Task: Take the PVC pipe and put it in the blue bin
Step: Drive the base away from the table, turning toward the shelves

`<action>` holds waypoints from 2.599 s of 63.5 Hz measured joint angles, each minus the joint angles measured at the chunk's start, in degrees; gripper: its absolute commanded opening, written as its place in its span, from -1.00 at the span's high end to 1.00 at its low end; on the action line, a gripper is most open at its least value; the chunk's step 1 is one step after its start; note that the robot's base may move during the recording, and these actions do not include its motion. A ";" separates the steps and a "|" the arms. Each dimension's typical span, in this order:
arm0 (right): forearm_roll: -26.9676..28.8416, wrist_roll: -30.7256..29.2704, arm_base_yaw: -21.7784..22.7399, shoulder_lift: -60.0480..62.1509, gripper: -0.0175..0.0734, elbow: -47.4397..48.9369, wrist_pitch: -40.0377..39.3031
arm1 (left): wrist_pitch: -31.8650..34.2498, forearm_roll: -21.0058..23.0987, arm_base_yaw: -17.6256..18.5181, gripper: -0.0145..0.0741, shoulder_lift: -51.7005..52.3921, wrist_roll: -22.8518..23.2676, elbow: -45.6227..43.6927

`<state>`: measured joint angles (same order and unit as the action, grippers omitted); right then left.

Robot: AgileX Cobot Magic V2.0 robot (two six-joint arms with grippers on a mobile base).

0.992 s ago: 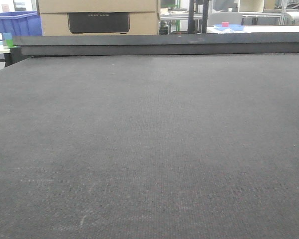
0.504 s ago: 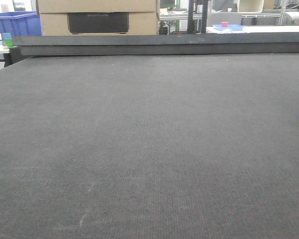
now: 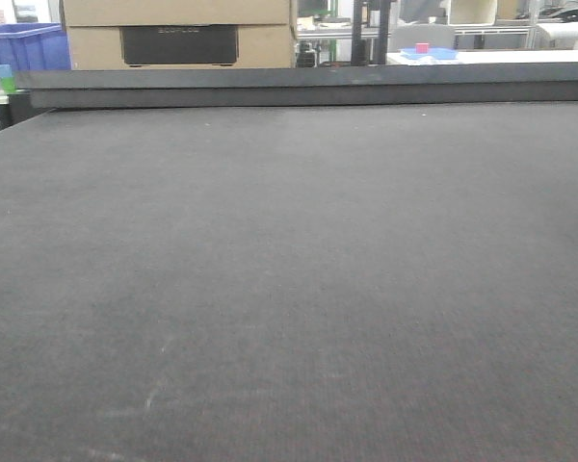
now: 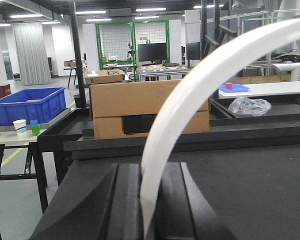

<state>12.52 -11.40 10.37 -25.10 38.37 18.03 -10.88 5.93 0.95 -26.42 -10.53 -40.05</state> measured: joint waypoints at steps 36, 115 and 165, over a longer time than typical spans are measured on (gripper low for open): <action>0.00 0.00 0.00 0.00 0.97 0.00 0.00 | 0.09 0.00 0.00 0.92 0.00 0.00 0.00; 0.00 0.00 0.00 0.00 0.97 0.00 0.00 | 0.09 0.00 0.00 0.92 0.00 -0.09 0.00; 0.00 0.00 0.00 0.00 0.97 0.00 0.05 | 0.09 0.00 0.00 0.92 0.00 -0.09 0.00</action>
<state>12.52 -11.40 10.37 -25.10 38.37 18.07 -10.79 5.93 0.95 -26.42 -10.62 -40.05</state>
